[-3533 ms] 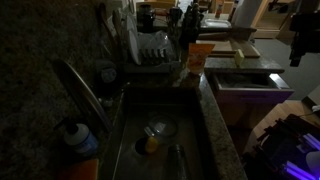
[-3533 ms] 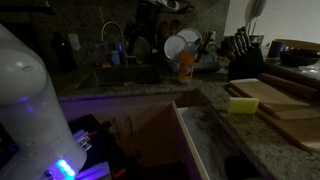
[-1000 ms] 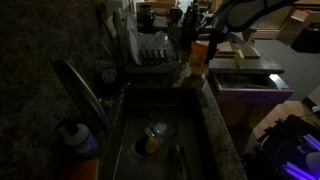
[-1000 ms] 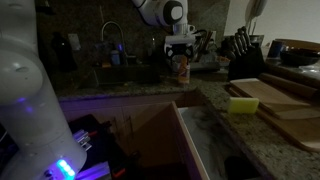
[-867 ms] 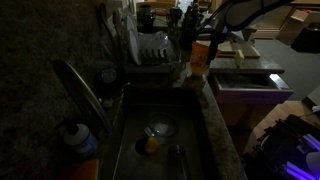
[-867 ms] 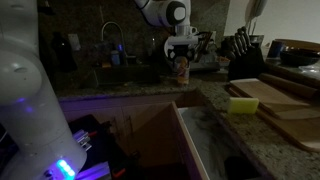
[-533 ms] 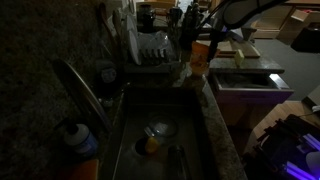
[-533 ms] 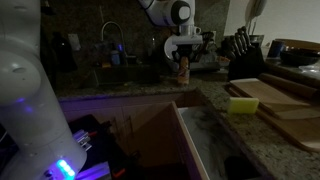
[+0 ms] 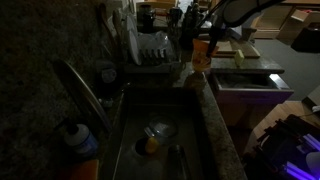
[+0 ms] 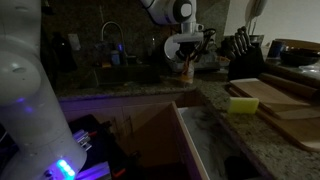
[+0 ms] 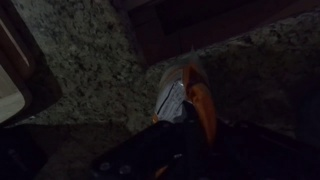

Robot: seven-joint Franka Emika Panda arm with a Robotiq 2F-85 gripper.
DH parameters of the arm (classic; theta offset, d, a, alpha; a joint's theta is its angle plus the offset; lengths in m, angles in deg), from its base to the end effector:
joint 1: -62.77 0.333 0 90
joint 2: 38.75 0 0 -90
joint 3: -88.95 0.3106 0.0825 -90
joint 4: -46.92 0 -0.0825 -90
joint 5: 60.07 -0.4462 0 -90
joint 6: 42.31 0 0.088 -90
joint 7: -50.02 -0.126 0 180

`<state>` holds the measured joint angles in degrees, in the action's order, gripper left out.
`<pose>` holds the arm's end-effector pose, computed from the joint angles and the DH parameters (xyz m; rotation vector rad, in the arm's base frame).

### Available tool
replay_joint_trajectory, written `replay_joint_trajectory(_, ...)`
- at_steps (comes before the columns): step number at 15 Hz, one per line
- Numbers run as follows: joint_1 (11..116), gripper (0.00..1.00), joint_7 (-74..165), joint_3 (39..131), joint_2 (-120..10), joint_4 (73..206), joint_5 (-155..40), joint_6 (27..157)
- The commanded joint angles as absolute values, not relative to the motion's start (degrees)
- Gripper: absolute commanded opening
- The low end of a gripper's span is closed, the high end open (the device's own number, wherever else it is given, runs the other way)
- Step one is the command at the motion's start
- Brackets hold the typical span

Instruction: Put the orange packet in the open drawer

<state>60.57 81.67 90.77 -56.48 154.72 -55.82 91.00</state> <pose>0.6885 -0.0076 0.2988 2.9206 0.8888 0.1798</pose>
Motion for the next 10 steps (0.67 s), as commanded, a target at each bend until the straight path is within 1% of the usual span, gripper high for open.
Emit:
replay_joint_trajectory(1, 62.5, 0.00, 70.7, 88.8, -56.7, 151.6, -49.1, 91.2)
replay_joint_trajectory(5, 63.5, 0.00, 62.5, 88.6, -52.4, 147.1, -46.0, 79.1)
replay_joint_trajectory(10, 64.1, 0.00, 46.7, 86.0, -48.2, 151.1, -34.0, 74.1)
